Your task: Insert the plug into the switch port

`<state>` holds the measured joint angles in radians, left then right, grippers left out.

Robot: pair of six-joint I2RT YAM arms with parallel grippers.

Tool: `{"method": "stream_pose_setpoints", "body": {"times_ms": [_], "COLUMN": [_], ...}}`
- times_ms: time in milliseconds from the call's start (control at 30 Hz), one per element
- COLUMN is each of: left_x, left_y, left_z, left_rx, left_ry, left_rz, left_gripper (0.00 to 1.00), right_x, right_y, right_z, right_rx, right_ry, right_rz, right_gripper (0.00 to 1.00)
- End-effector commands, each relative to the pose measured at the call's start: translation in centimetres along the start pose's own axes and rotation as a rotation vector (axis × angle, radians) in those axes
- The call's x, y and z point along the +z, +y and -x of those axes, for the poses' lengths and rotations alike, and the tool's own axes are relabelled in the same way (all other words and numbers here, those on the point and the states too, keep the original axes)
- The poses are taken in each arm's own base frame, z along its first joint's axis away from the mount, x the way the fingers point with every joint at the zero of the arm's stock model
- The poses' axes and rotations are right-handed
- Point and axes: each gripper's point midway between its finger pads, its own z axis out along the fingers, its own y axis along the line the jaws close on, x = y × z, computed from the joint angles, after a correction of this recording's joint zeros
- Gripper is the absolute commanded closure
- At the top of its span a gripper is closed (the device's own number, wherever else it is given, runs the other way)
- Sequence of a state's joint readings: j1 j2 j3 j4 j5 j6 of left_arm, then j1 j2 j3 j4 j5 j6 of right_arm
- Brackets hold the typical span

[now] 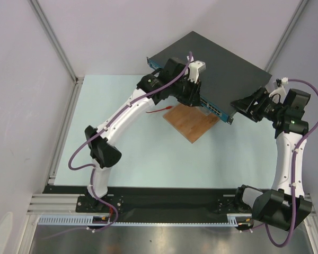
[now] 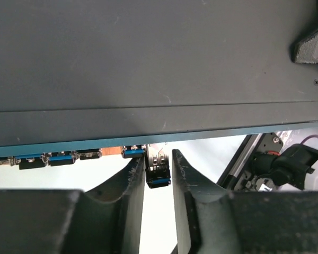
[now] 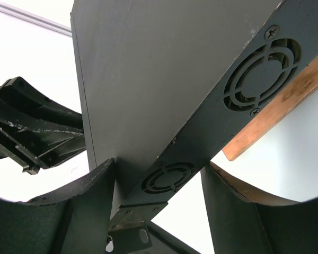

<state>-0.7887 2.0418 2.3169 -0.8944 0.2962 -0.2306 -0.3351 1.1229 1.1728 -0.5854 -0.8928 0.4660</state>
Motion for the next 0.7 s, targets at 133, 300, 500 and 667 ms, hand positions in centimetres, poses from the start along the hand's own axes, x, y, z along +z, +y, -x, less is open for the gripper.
{"method": "stream_pose_setpoints", "body": {"times_ms": [133, 300, 500, 667], "left_x": [-4.9, -7.2, -7.8, -6.2], "left_y": [0.0, 1.1, 1.8, 1.5], "left_z": [4.5, 2.2, -0.1, -0.5], "left_rx": [0.140, 0.163, 0.180, 0.159], "left_ry": [-0.199, -0.145, -0.110, -0.082], "left_rz": [0.036, 0.079, 0.071, 0.033], "left_gripper": [0.56, 0.46, 0.58, 0.83], "right_x": [0.5, 0.4, 0.5, 0.7], "right_y": [0.7, 0.8, 0.5, 0.4], "right_z": [-0.3, 0.1, 0.2, 0.3], "right_rx": [-0.103, -0.110, -0.107, -0.107], "right_ry": [0.038, 0.034, 0.039, 0.043], "right_rz": [0.060, 0.057, 0.046, 0.047], "right_gripper": [0.86, 0.85, 0.85, 0.85]}}
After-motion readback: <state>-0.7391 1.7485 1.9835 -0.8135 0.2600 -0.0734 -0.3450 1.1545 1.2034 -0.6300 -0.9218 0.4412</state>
